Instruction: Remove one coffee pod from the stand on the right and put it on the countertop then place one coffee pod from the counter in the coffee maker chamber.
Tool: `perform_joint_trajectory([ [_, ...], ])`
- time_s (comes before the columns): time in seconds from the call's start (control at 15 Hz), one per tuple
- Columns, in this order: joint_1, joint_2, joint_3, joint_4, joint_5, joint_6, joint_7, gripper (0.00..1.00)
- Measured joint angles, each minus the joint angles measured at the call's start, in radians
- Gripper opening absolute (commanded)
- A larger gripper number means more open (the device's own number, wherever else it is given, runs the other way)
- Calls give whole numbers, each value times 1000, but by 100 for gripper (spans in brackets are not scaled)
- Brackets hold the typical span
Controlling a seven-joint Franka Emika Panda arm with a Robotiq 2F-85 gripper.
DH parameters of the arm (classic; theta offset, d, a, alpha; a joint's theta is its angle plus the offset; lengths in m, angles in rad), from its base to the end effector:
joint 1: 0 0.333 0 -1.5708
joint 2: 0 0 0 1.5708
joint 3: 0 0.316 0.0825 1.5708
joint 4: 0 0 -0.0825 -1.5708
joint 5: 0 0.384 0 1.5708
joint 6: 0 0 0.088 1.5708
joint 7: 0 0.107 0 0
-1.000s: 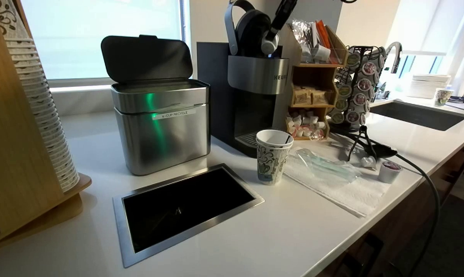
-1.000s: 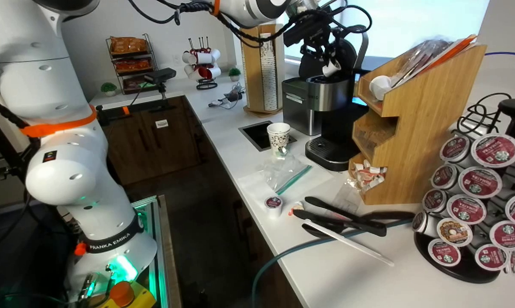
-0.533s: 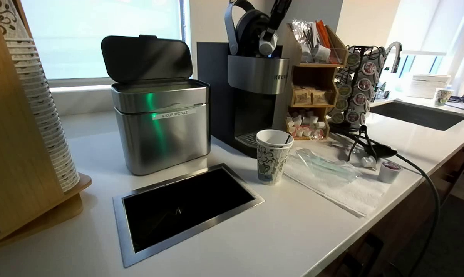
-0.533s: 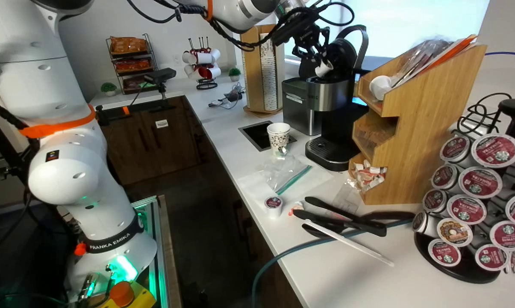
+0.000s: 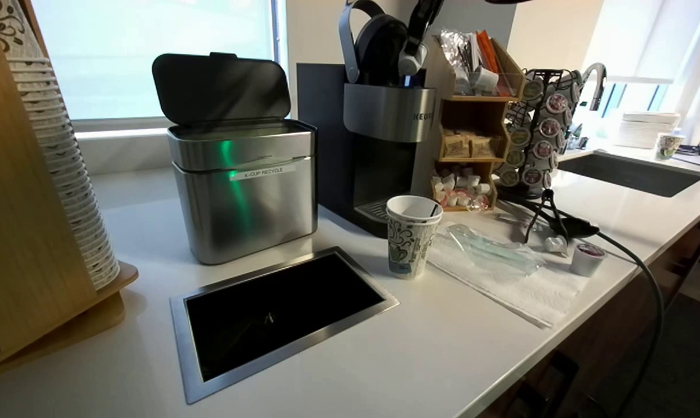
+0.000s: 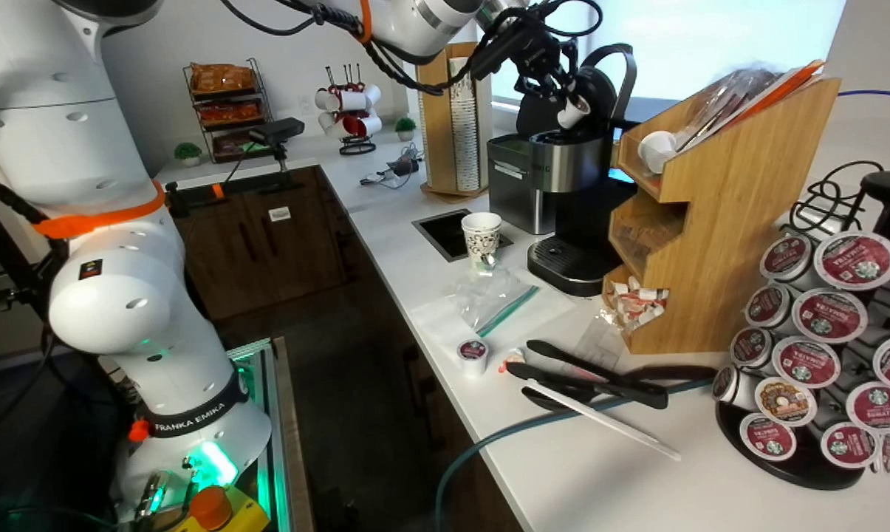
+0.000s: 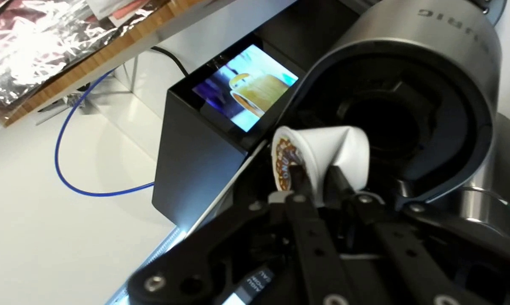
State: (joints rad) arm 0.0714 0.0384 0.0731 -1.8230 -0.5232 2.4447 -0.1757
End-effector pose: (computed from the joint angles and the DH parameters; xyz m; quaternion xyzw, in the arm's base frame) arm 0.6123 0.0878 0.5740 0.8910 0.2875 0.2746 0.2190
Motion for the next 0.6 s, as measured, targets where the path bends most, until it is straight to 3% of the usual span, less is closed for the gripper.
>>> perform_joint_trajectory([
  [0.33, 19, 8, 10, 0, -156, -26, 83, 4],
  [0.6, 41, 20, 28, 0, -190, -45, 92, 4],
])
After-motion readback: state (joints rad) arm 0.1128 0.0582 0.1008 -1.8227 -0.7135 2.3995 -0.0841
